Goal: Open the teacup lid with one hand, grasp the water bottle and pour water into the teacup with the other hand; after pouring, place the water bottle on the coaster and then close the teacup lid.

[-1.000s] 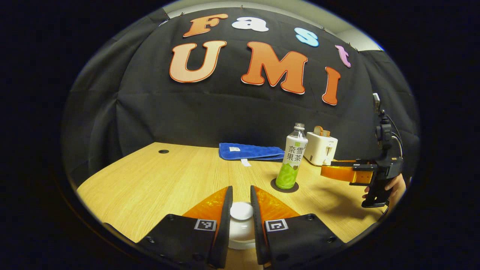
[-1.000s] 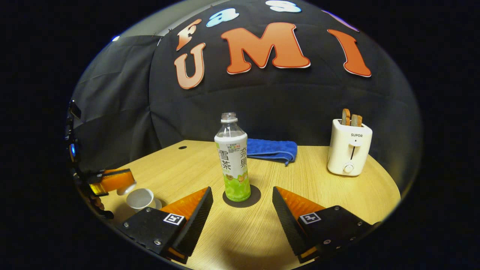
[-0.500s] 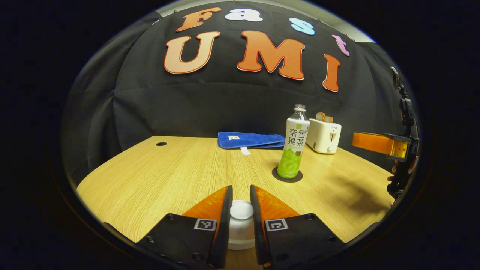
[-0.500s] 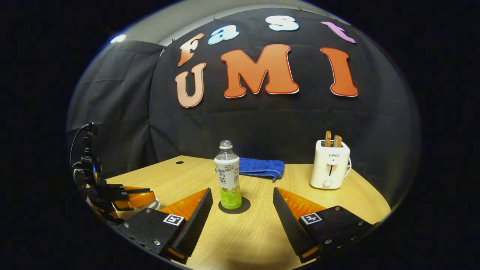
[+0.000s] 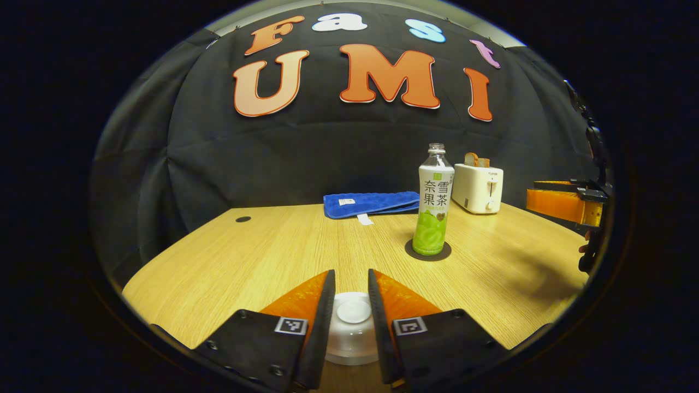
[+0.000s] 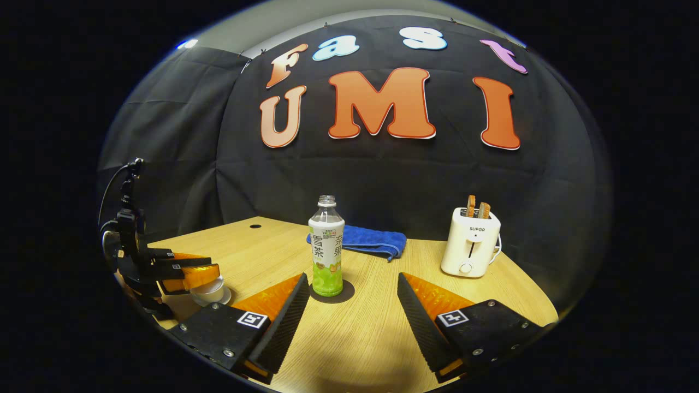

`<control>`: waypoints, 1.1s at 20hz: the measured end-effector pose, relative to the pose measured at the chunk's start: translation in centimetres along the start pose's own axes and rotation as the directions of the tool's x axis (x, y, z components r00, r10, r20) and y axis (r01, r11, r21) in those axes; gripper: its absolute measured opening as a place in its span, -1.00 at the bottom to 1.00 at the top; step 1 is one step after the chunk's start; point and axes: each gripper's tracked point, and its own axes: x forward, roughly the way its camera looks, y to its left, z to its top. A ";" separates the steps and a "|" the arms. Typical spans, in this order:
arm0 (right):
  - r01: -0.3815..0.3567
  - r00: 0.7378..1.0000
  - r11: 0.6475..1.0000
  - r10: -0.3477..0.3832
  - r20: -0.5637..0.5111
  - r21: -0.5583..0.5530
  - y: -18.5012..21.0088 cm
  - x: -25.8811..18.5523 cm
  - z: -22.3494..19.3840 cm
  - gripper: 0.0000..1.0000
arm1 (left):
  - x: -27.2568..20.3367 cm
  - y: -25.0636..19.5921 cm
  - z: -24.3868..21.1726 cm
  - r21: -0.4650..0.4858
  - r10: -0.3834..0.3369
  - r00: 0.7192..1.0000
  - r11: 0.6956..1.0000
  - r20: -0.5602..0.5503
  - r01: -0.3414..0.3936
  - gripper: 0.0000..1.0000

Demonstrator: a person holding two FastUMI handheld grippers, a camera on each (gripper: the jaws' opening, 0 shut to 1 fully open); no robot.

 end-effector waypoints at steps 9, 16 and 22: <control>0.094 0.989 0.995 -0.091 0.115 -0.020 -1.3 -1.3 4.3 0.94 | -1.2 1.4 6.8 -0.004 0.081 0.989 0.997 0.120 -0.081 0.62; 0.127 0.971 0.991 -0.116 0.211 -0.036 -0.2 -2.8 9.1 0.94 | -2.4 2.1 13.3 -0.095 0.082 0.970 0.994 0.228 -0.062 0.95; 0.131 0.959 0.991 -0.120 0.255 -0.023 1.0 -3.5 12.7 0.94 | -3.5 4.7 17.4 -0.146 0.132 0.951 0.985 0.279 -0.093 0.95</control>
